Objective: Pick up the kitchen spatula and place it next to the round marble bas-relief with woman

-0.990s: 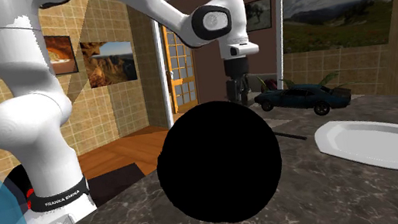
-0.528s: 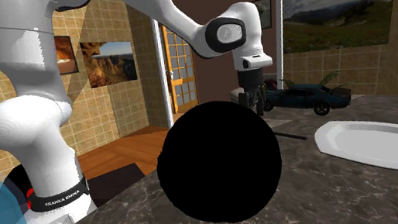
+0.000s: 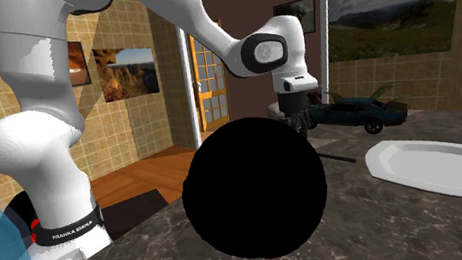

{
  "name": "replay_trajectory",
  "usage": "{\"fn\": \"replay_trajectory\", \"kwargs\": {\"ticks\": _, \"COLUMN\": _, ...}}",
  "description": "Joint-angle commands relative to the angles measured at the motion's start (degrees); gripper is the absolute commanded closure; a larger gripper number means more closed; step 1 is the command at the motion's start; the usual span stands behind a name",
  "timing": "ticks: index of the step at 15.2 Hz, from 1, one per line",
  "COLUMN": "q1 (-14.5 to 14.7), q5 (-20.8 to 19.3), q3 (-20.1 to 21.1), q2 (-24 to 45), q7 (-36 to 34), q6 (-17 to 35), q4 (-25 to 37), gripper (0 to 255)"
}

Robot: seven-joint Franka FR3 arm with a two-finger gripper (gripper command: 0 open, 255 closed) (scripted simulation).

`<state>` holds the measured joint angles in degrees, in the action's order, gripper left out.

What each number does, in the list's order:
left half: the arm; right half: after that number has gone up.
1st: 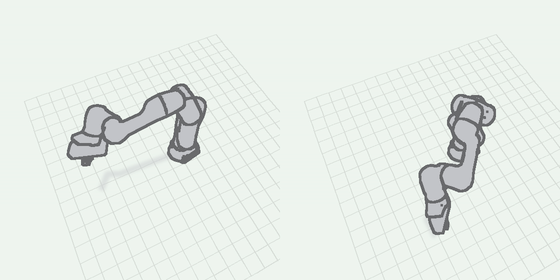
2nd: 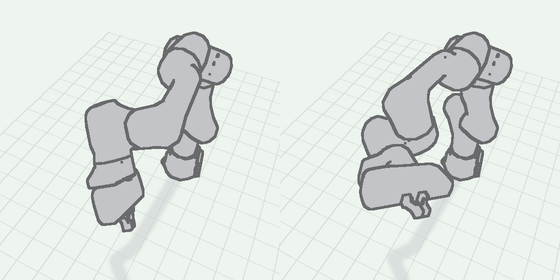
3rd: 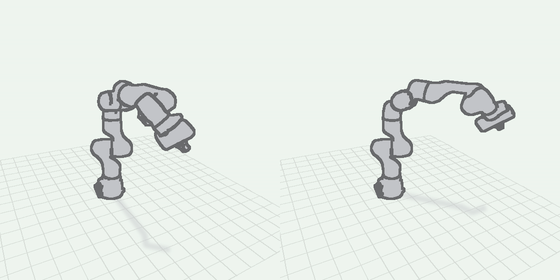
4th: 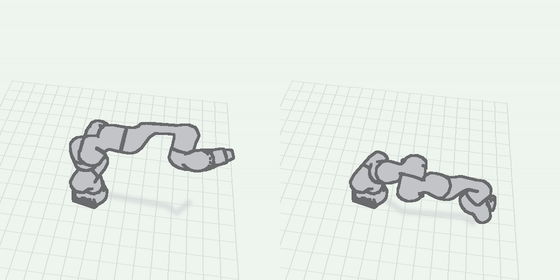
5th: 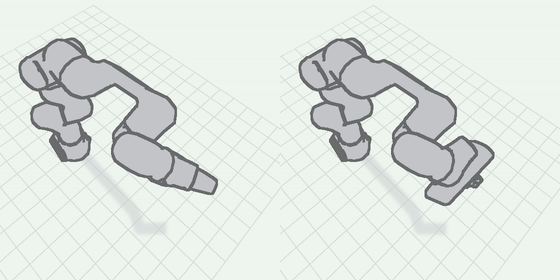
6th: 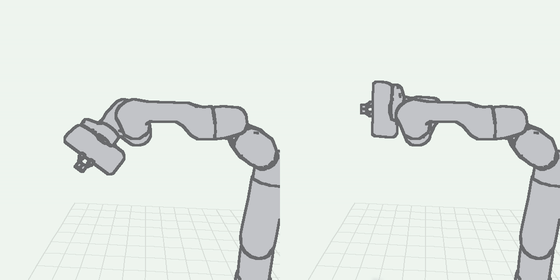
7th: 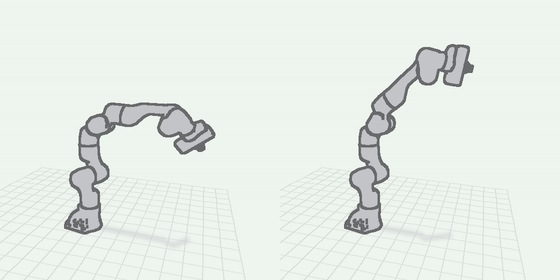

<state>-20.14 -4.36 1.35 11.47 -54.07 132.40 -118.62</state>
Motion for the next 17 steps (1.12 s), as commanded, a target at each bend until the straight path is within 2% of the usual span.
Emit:
{"fn": "replay_trajectory", "kwargs": {"ticks": 1, "q1": 0.0, "q5": 0.0, "q3": 0.0, "q2": 0.05, "q7": 0.0, "q6": 0.05, "q4": 0.02, "gripper": 0}}
{"fn": "replay_trajectory", "kwargs": {"ticks": 4, "q1": 0.0, "q5": 0.0, "q3": 0.0, "q2": 0.04, "q7": 0.0, "q6": 0.04, "q4": 0.01, "gripper": 0}}
{"fn": "replay_trajectory", "kwargs": {"ticks": 5, "q1": 0.0, "q5": 0.0, "q3": 0.0, "q2": 0.04, "q7": 0.0, "q6": 0.04, "q4": 0.01, "gripper": 255}}
{"fn": "replay_trajectory", "kwargs": {"ticks": 14, "q1": 0.0, "q5": 0.0, "q3": 0.0, "q2": 0.05, "q7": 0.0, "q6": 0.05, "q4": 0.02, "gripper": 255}}
{"fn": "replay_trajectory", "kwargs": {"ticks": 17, "q1": -0.01, "q5": 0.16, "q3": 0.04, "q2": -1.22, "q7": 0.19, "q6": -2.03, "q4": 0.82, "gripper": 255}}
